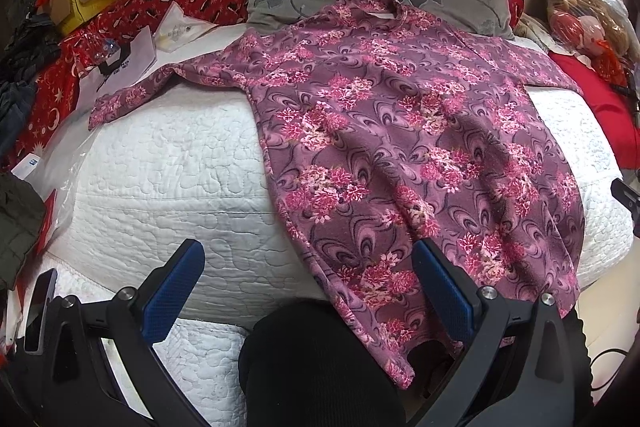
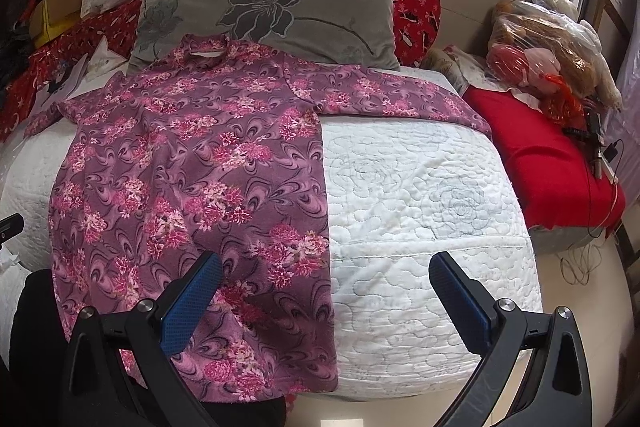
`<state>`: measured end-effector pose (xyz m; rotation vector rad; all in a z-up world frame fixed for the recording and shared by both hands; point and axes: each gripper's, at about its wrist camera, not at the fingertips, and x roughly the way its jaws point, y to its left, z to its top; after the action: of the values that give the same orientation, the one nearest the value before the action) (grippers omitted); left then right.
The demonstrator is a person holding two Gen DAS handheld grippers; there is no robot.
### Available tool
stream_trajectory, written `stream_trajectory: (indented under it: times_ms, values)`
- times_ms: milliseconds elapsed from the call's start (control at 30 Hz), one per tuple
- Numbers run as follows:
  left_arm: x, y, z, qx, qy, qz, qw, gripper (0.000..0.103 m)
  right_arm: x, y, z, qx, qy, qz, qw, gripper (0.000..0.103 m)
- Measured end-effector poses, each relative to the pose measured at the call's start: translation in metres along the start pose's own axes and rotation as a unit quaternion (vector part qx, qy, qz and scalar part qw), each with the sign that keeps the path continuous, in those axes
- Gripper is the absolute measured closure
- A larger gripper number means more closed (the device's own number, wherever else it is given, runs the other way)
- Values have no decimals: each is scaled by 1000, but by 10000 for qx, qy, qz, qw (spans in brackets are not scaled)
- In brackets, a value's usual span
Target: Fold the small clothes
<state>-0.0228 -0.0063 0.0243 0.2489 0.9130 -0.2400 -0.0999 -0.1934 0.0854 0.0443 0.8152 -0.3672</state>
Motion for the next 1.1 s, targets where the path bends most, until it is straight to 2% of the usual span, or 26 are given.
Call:
stream_trajectory:
  times_ms: [1100]
  values:
    - [13,3,-4,-41,140,-21,9999,0,2,3,0,-2,2,66,10000,1]
